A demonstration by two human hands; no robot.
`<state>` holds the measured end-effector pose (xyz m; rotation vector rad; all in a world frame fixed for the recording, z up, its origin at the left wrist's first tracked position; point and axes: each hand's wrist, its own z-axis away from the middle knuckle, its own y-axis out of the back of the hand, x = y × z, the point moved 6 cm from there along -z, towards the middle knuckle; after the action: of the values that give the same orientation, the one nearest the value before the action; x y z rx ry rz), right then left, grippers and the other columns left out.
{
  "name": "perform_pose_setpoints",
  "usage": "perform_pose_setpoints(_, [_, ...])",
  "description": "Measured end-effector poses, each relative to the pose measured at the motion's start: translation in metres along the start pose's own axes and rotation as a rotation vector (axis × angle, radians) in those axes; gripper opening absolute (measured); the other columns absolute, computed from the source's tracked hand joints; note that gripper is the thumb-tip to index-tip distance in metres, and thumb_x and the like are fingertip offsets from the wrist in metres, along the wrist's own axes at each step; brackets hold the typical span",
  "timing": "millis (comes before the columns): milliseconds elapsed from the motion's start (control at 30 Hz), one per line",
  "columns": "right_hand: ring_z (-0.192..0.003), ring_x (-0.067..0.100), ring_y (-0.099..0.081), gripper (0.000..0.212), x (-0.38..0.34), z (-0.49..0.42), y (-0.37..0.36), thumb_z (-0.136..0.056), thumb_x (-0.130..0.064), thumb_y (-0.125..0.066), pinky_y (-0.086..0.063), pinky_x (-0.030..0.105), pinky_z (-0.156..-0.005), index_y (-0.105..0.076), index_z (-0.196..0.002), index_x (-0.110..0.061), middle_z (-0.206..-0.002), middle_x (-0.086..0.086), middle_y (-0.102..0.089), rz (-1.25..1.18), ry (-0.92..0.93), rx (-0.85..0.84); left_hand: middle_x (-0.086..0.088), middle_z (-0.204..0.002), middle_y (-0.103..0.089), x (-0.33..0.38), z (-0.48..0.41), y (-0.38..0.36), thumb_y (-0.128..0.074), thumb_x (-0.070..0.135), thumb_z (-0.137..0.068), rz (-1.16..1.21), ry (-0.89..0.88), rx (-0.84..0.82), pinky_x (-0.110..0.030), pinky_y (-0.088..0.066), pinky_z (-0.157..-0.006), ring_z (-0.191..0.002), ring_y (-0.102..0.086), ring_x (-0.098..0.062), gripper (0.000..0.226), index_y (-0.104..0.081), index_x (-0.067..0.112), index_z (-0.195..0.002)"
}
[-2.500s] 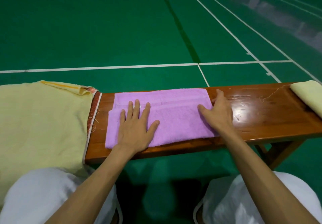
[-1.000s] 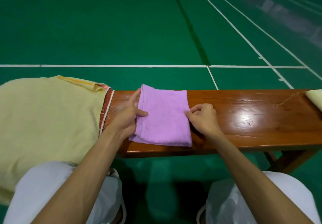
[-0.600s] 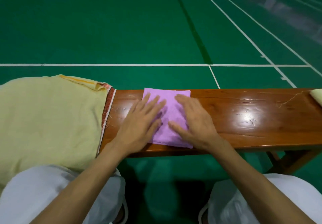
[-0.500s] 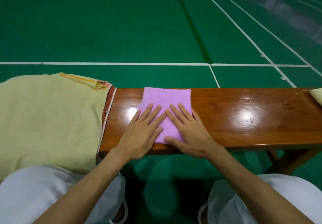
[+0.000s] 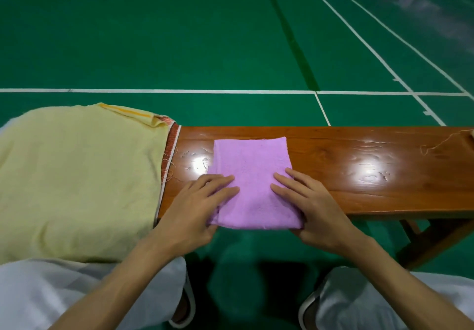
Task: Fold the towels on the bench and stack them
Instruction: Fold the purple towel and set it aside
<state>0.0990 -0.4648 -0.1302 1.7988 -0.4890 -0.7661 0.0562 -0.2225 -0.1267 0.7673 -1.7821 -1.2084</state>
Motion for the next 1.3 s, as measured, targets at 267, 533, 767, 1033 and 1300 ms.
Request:
perform_pose_setpoints(267, [-0.092,0.009,-0.062,0.021,0.022,-0.008,0.041,-0.095,-0.039,-0.066,-0.056,0.042,-0.074,-0.075,-0.112,-0.032,-0.099,-0.019,-0.069,-0.472,-0.184,0.115,0.011,-0.08,-0.057,-0.019,-0.008,0.033,-0.052,0.046,-0.094,0.366,0.196,0.213,-0.033,-0.041,-0.063,-0.082,-0.052,-0.009,0.025,-0.072,0.038,-0.106])
perform_pose_setpoints(533, [-0.051,0.014,-0.037,0.042,0.061,-0.043,0.034,-0.099,-0.043,-0.064,-0.027,0.032,-0.05,-0.067,-0.084,-0.004,-0.058,0.0,-0.049,-0.835,-0.513,0.195,0.013,-0.103,-0.071,-0.032,-0.053,0.024,-0.053,0.033,-0.106,0.623,0.508,0.17,-0.017,-0.055,-0.072,-0.094,-0.066,0.0,0.021,-0.068,0.027,-0.119])
perform_pose_setpoints(767, [-0.047,0.012,-0.038,0.056,0.08,-0.061,0.022,-0.093,-0.041,-0.074,-0.031,0.028,-0.053,-0.065,-0.07,0.009,-0.056,0.006,-0.049,-0.693,-0.805,0.264,-0.003,-0.111,-0.072,-0.048,-0.076,0.008,-0.052,0.037,-0.107,0.57,0.718,0.225,-0.039,-0.057,-0.083,-0.101,-0.066,-0.018,0.037,-0.071,0.01,-0.123])
perform_pose_setpoints(1033, [-0.066,0.021,-0.065,0.052,0.064,-0.061,0.043,-0.083,-0.063,-0.072,-0.055,0.04,-0.068,-0.073,-0.072,-0.013,-0.067,0.003,-0.069,-0.331,-0.862,0.371,-0.002,-0.102,-0.07,-0.039,-0.06,0.025,-0.053,0.044,-0.104,0.251,0.79,0.45,-0.032,-0.05,-0.069,-0.082,-0.065,-0.017,0.03,-0.061,0.016,-0.112])
perform_pose_setpoints(1300, [-0.146,0.034,-0.039,0.059,-0.019,-0.06,0.043,-0.103,-0.048,-0.044,-0.033,0.05,-0.118,-0.052,-0.148,-0.011,-0.157,0.014,-0.045,0.214,-0.148,0.355,-0.009,-0.172,-0.017,0.032,-0.063,0.014,-0.022,0.048,-0.111,-0.26,0.169,0.214,-0.048,-0.019,-0.126,-0.159,-0.009,-0.025,0.058,-0.027,0.023,-0.163])
